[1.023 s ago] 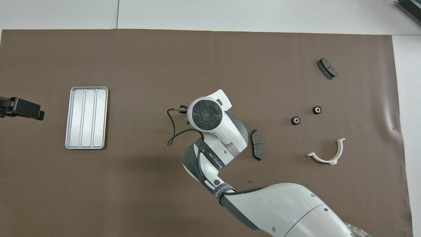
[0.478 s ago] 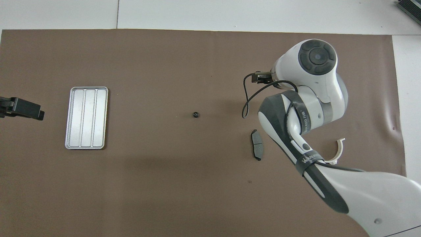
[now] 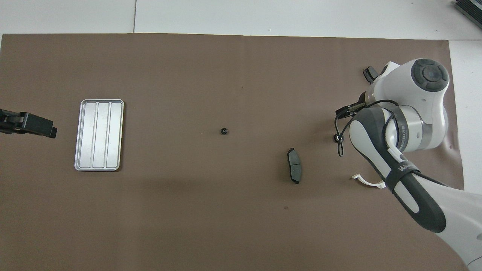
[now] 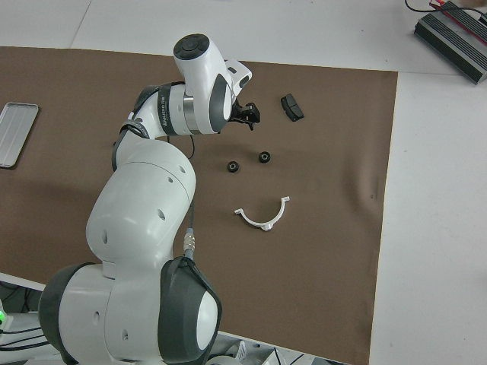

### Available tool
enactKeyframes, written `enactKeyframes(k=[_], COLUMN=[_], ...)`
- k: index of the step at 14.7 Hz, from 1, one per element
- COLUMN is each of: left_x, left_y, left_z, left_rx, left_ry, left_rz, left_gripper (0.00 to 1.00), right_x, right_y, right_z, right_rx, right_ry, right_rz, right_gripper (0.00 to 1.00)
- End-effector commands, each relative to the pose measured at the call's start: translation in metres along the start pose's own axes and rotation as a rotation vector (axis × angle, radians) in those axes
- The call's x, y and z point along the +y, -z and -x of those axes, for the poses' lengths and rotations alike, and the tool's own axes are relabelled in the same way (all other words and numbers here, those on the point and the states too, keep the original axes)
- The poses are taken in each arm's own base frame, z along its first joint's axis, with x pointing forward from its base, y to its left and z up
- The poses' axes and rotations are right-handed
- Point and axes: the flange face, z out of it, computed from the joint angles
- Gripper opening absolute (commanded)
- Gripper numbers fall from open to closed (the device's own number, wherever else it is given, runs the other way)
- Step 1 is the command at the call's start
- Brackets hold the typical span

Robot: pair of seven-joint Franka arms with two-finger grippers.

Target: Pick bearing gear from pile to tray

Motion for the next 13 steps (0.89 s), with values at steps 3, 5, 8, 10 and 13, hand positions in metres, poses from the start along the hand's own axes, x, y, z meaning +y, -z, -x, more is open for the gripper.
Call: enactKeyframes(k=[3, 5, 8, 10, 13], left_x=[0.036, 0.068, 0.107, 0.147, 0.207], left_y=[-0.013, -0.036, -0.06, -0.092, -0.146], left_z=[0.0, 0.0, -0.002, -0.008, -0.021], left_rx=[0.043, 0.103, 0.102, 0.092, 0.161], left_ry=[-0.046, -0.004, -0.063, -0.097, -0.043], left_rz=[-0.011, -0.016, -0.02, -0.025, -0.006], left_gripper=[1.0, 1.0, 1.0, 1.0, 1.0], right_x=[0.018, 0.031, 0.031, 0.032, 0.032], right_y=[-0.037, -0.045, -0.049, -0.049, -0.049], right_z=[0.049, 0.054, 0.059, 0.059, 0.059], right_rx=[0.057, 0.057, 0.045, 0.046, 0.046], right_ry=[0.108, 0.134, 0.135, 0.132, 0.132], right_rz=[-0.002, 0.0, -0.007, -0.006, -0.006], right_gripper=[1.0, 1.0, 1.0, 1.0, 0.76])
